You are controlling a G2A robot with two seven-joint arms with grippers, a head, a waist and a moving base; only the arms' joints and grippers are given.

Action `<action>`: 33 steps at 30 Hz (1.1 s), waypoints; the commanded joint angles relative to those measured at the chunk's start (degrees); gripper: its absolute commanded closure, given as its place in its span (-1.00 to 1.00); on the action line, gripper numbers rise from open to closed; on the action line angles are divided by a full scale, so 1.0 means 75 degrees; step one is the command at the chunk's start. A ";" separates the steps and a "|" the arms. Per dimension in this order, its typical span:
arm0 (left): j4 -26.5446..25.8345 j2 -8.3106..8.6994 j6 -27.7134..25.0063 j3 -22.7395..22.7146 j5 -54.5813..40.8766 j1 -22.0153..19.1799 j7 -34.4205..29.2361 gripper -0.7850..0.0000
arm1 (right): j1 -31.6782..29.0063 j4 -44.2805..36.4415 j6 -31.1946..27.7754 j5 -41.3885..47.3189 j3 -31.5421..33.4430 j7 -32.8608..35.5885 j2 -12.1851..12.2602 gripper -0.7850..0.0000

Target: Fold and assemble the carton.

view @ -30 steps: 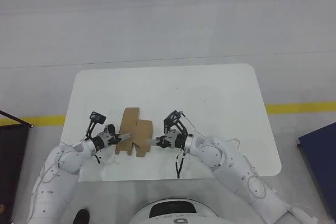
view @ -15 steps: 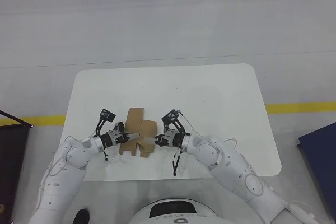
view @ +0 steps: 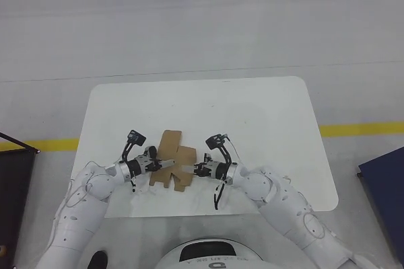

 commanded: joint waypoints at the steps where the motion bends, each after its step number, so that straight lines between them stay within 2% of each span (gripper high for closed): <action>1: 0.0026 0.0002 -0.0033 0.0050 -0.0051 -0.0024 0.0003 -1.00 | -0.0022 0.0008 -0.0054 0.0299 0.0027 0.0226 0.0010 -1.00; 6: 0.0105 0.0006 -0.0094 0.0160 -0.0210 -0.0083 0.0035 -1.00 | 0.0098 0.0271 0.0072 0.0747 -0.0086 0.0505 -0.0024 -0.91; 9: 0.0156 0.0016 -0.0124 0.0194 -0.0271 -0.0095 0.0064 -1.00 | 0.0211 0.0466 0.0316 0.0839 -0.0192 0.0551 -0.0060 -0.72; 13: 0.0193 0.0036 -0.0170 0.0218 -0.0329 -0.0109 0.0086 -1.00 | 0.0333 0.0650 0.0385 0.0994 -0.0311 0.0585 -0.0101 -0.58; 18: 0.0219 0.0057 -0.0199 0.0263 -0.0394 -0.0128 0.0096 -1.00 | 0.0502 0.0831 0.0216 0.1200 -0.0486 0.0566 -0.0165 -0.50; 20: 0.0222 0.0065 -0.0206 0.0281 -0.0413 -0.0133 0.0108 -1.00 | 0.0534 0.0818 0.0007 0.1333 -0.0502 0.0455 -0.0182 -0.37; 22: 0.0227 0.0073 -0.0197 0.0291 -0.0423 -0.0137 0.0135 -1.00 | 0.0529 0.0805 -0.0249 0.1509 -0.0469 0.0351 -0.0187 -0.15; 27: 0.0242 0.0089 -0.0196 0.0330 -0.0515 -0.0138 0.0187 -1.00 | 0.0556 0.0896 -0.0407 0.1682 -0.0446 0.0273 -0.0193 -0.21; 29: 0.0267 0.0096 -0.0239 0.0339 -0.0608 -0.0149 0.0206 -1.00 | 0.0594 0.0971 -0.0364 0.1705 -0.0467 0.0297 -0.0200 -0.33; 33: 0.0368 0.0116 -0.0387 0.0336 -0.0800 -0.0190 0.0203 -1.00 | 0.0578 0.1044 -0.0376 0.1763 -0.0388 0.0251 -0.0183 -0.38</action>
